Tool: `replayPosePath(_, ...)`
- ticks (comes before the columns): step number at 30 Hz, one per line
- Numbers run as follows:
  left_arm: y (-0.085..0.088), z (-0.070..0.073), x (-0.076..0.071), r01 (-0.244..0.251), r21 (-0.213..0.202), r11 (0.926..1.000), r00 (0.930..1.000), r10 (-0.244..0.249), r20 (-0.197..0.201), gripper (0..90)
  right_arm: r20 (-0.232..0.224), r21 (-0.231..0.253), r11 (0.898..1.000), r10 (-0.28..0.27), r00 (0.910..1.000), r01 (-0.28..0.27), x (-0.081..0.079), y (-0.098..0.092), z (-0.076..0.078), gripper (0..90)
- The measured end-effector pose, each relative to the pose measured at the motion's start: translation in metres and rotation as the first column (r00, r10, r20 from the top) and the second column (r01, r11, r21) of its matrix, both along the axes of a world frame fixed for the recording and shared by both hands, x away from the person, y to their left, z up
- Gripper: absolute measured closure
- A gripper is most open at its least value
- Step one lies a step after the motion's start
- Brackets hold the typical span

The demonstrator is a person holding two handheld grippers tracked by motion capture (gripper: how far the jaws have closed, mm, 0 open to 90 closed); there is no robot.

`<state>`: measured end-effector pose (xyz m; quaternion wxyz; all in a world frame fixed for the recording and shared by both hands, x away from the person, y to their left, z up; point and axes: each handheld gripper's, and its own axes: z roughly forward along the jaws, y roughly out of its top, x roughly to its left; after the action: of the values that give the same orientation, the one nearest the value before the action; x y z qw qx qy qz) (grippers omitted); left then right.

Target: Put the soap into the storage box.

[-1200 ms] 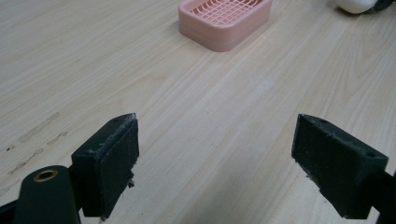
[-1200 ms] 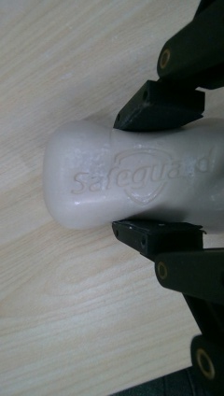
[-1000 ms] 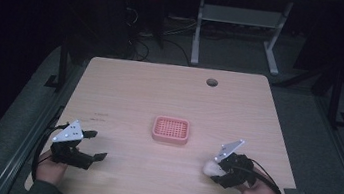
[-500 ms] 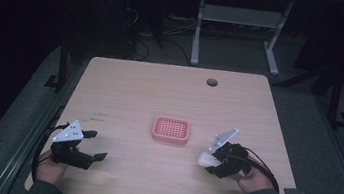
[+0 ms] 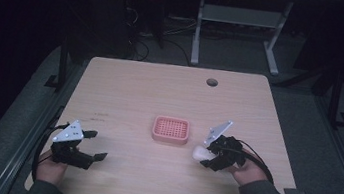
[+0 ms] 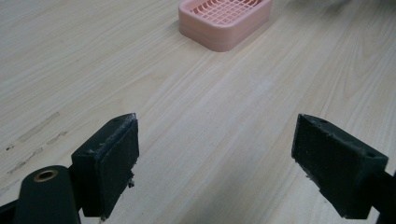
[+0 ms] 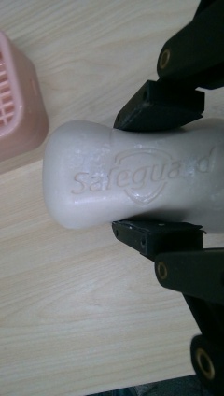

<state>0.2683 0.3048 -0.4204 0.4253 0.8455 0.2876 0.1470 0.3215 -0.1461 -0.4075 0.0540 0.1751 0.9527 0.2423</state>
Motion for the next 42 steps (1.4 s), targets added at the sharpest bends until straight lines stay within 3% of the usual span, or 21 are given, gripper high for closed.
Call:
replayPosePath(21,0.001,0.0,0.001,0.0,-0.001,1.0,1.0,0.0,0.002,14.8,0.024,0.008,0.998,0.055,0.9982,-0.055,0.023,0.024,0.014,48.8)
replayPosePath(28,0.0,0.0,0.001,0.0,-0.002,1.0,1.0,0.0,0.002,14.8,0.013,0.03,0.997,0.073,0.9972,-0.073,0.029,0.029,0.017,48.8)
replayPosePath(42,0.001,0.001,0.001,-0.001,-0.004,1.0,1.0,0.001,0.002,14.8,0.008,0.024,0.996,0.084,0.9964,-0.084,0.042,0.04,0.021,48.8)
